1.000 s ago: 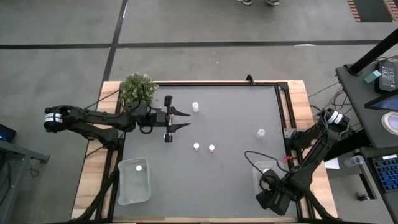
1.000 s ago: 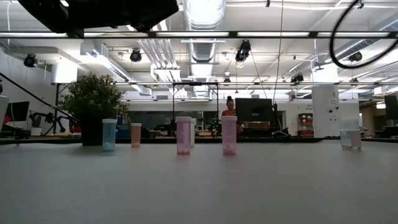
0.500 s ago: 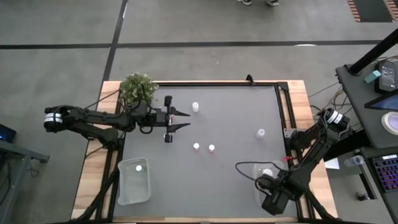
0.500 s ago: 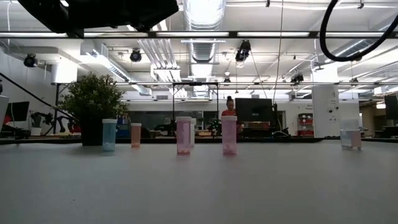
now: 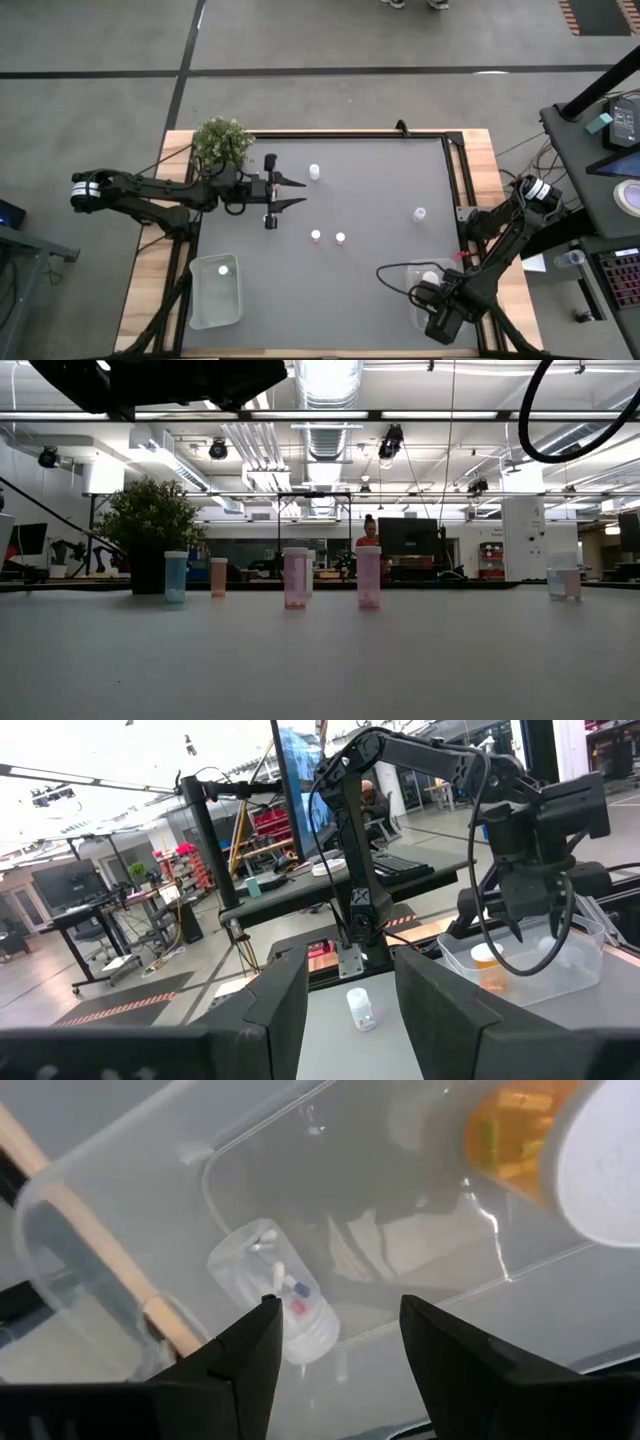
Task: Pick and place medicine bottles into bin by pill shape (circle, oval)
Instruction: Put the left transparent capsule bottle into the transparent bin
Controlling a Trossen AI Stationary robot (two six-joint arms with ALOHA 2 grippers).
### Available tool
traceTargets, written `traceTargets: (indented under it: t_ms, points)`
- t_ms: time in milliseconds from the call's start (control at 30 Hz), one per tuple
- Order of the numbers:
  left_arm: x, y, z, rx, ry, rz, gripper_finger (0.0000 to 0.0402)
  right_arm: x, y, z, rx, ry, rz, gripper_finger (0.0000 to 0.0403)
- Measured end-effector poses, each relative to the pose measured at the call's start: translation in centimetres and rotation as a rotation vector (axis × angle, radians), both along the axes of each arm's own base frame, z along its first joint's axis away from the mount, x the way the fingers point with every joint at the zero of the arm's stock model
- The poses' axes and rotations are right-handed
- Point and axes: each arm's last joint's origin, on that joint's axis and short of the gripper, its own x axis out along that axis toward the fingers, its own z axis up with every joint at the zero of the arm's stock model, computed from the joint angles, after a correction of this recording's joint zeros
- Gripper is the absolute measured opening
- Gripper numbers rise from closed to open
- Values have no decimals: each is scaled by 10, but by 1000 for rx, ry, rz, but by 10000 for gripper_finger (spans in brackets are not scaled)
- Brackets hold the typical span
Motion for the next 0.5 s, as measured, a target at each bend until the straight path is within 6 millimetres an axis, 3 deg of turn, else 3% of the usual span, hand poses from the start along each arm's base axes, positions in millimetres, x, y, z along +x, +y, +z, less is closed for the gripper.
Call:
traceTargets:
  t_ms: [200, 500]
  points:
    - [0, 0, 0, 0, 0, 0, 134, 0, -1, 0, -13, 2, -53, 154]
    - [0, 0, 0, 1, 0, 0, 134, -3, -8, 17, 36, 84, -523, 64]
